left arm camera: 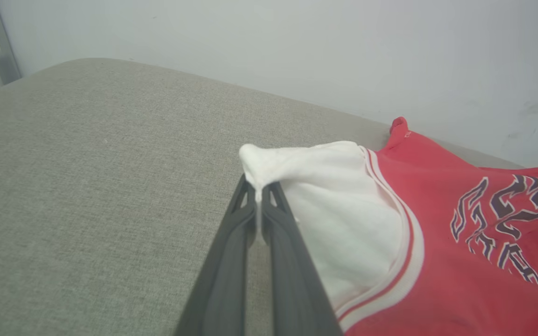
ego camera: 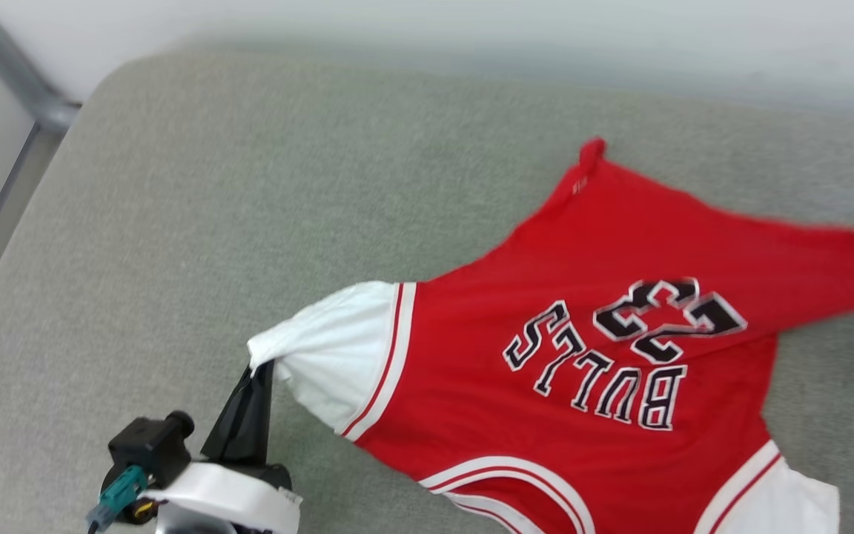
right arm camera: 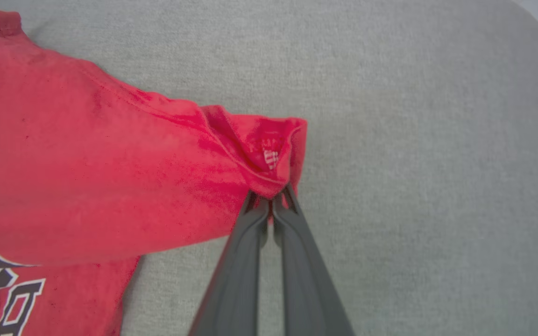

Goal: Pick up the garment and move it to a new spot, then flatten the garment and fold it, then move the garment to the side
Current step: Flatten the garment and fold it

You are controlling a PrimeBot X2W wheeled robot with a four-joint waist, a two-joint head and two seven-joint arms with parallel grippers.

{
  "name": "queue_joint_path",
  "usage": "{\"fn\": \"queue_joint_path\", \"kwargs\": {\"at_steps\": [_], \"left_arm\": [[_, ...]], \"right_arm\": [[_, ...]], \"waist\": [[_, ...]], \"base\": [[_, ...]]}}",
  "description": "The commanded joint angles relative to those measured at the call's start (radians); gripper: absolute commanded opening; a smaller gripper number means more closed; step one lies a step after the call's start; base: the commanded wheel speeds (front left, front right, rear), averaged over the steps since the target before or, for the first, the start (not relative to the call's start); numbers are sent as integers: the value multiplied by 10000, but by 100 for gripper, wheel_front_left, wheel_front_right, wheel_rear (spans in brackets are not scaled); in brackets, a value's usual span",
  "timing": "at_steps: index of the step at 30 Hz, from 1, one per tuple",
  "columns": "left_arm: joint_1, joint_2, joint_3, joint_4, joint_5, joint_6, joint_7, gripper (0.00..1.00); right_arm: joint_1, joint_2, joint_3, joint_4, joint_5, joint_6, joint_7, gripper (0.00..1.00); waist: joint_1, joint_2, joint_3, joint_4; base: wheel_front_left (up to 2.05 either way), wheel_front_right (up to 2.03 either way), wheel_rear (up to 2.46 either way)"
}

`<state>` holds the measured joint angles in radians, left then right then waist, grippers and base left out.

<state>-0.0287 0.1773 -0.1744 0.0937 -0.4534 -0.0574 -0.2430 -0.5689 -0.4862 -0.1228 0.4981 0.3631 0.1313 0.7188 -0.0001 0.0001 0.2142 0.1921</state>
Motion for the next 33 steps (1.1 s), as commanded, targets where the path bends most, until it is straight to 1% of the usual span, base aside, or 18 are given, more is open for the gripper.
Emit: {"fn": "queue_joint_path", "kwargs": {"at_steps": [1,6,9,13,18,21,22,25,26,29,31,33], "left_arm": [[224,81,89,17,-51,70,37,0],[738,327,253,133,-160,225,315,0],[1110,466,348,305,-263,291,461,0],[1410,516,372,554,-426,297,642,0],[1628,548,395,820,-549,356,775,0],[1621,538,357,855,-587,359,801,0],[1600,538,344,871,-589,361,818,0],[1539,535,316,904,-591,359,818,0],[1521,538,307,912,-582,351,814,0],[1398,541,258,899,-586,307,783,0],[1270,534,231,846,-587,274,743,0],[1115,510,201,797,-577,257,711,0]], "right_arm": [[749,173,-202,-236,48,-11,-79,0],[3508,823,-1244,-1375,229,-11,-351,0],[5032,1470,-1725,-1967,284,-11,-460,0],[6667,2373,-2322,-2689,310,-11,-503,0],[8007,3482,-2816,-3348,251,-11,-493,0],[8194,3750,-2952,-3547,237,-11,-806,0],[8222,3867,-3002,-3612,290,-11,-1042,100],[8072,4058,-2890,-3834,467,-9,-2122,100],[7934,4076,-2882,-3939,474,-9,-2705,100],[7559,3964,-2720,-4027,468,-9,-4368,100],[7197,3772,-2499,-4056,460,-9,-5442,100],[6833,3563,-2197,-3820,491,-9,-6108,100]], "waist": [[1,-1,-608,-499],[1,-1,-1176,-875],[1,-1,-1559,-1101],[1,-1,-1932,-1300],[1,-1,-2184,-1482],[1,-1,-2201,-1528],[1,-1,-2206,-1550],[1,-1,-2202,-1597],[1,-1,-2191,-1606],[1,-1,-2116,-1569],[1,-1,-1945,-1519],[1,-1,-1754,-1453]], "base": [[0,0,0],[0,0,0],[0,0,0],[0,0,0],[0,0,0],[0,0,0],[0,0,0],[0,0,0],[0,0,0],[0,0,0],[0,0,0],[0,0,0]]}}
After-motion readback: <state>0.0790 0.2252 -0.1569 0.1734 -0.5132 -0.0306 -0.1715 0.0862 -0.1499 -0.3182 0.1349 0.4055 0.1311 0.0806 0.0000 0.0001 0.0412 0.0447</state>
